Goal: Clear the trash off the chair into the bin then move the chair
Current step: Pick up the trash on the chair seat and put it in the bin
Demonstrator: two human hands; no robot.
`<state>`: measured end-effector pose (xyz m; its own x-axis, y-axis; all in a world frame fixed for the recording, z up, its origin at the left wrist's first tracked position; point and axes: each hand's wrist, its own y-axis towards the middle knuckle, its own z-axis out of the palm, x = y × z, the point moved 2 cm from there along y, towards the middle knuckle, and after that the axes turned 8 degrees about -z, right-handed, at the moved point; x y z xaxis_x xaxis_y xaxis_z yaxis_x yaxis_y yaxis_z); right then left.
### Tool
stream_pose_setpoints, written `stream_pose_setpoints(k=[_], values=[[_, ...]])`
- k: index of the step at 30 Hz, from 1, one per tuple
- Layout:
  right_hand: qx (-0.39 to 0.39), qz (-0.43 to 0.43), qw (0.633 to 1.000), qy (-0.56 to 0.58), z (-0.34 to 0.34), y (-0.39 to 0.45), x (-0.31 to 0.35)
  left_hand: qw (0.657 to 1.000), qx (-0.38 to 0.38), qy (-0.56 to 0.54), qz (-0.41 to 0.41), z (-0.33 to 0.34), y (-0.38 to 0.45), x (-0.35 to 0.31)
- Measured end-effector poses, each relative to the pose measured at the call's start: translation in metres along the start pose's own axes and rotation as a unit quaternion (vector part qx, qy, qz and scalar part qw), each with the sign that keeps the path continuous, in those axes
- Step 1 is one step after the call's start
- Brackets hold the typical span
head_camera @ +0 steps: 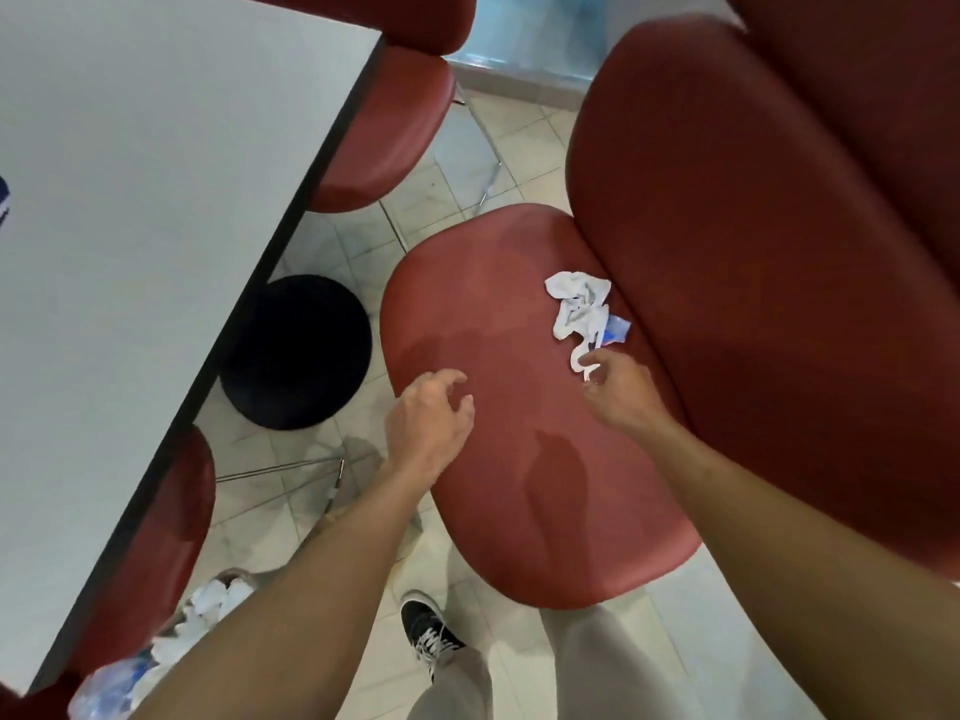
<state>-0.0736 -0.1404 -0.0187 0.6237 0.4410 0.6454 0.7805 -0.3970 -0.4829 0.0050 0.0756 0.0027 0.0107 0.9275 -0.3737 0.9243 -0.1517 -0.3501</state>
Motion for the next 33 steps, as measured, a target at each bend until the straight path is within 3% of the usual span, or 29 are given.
stream_pose_setpoints(k=[8, 13, 18, 25, 28, 33], values=[[-0.048, -0.002, 0.999, 0.012, -0.021, 0.087, -0.042, 0.993, 0.052, 0.074, 0.075, 0.064, 0.099, -0.093], [-0.003, -0.021, 1.0, 0.006, -0.011, 0.147, -0.077, 0.982, 0.125, 0.101, 0.098, 0.11, 0.156, -0.125], [0.036, -0.072, 0.996, -0.045, 0.002, 0.183, -0.089, 0.972, 0.131, 0.103, 0.168, 0.151, 0.2, -0.137], [0.06, -0.122, 0.985, -0.103, 0.027, 0.193, -0.1, 0.896, 0.184, 0.25, 0.318, 0.188, 0.231, -0.144], [0.052, -0.094, 0.99, -0.09, 0.027, 0.189, -0.099, 0.924, 0.186, 0.196, 0.272, 0.187, 0.229, -0.137], [0.018, -0.064, 0.995, -0.068, 0.008, 0.167, -0.089, 0.977, 0.115, 0.111, 0.141, 0.163, 0.208, -0.109]])
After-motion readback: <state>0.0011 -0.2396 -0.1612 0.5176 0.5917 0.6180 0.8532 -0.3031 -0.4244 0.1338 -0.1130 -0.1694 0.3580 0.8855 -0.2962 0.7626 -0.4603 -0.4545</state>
